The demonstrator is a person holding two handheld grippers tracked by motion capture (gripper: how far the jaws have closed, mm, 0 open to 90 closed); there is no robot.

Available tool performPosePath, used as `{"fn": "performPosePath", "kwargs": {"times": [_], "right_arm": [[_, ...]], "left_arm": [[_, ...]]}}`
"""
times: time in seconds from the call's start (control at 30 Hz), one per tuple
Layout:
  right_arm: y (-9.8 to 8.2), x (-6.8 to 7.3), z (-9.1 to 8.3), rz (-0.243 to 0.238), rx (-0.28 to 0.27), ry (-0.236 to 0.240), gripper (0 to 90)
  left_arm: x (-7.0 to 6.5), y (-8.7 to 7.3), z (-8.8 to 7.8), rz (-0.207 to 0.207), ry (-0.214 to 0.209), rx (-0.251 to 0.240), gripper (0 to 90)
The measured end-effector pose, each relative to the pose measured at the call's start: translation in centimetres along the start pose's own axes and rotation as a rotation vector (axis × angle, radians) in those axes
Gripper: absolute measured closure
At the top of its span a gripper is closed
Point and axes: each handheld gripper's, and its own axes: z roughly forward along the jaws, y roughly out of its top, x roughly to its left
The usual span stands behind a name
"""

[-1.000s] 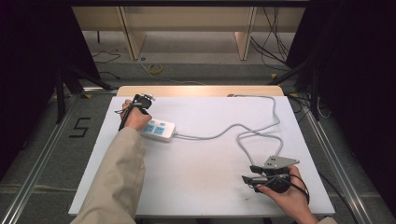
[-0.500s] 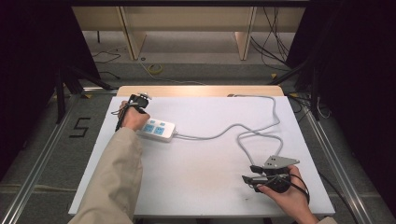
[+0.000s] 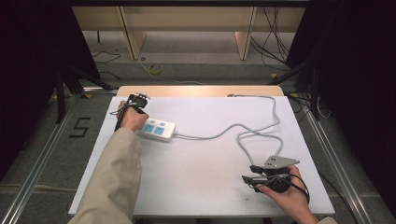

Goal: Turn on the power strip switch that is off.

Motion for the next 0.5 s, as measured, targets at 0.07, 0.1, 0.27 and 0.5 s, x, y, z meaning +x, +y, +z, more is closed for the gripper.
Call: {"fn": "performPosePath", "kwargs": {"times": [0.07,0.1,0.27,0.5], "right_arm": [[0.01,0.00,0.00,-0.001,0.000,0.000,47.2],[0.02,0.01,0.00,-0.002,-0.001,-0.001,47.2],[0.02,0.03,0.03,-0.003,0.001,0.000,47.2],[0.03,0.02,0.05,-0.002,0.002,-0.001,47.2]], "left_arm": [[0.16,-0.13,-0.03,0.000,0.002,-0.001,90.0],[0.21,-0.18,-0.03,0.002,0.004,-0.002,89.9],[0.56,-0.44,-0.23,-0.009,0.000,-0.016,89.8],[0.47,-0.39,-0.81,-0.004,0.003,-0.040,86.7]]}}
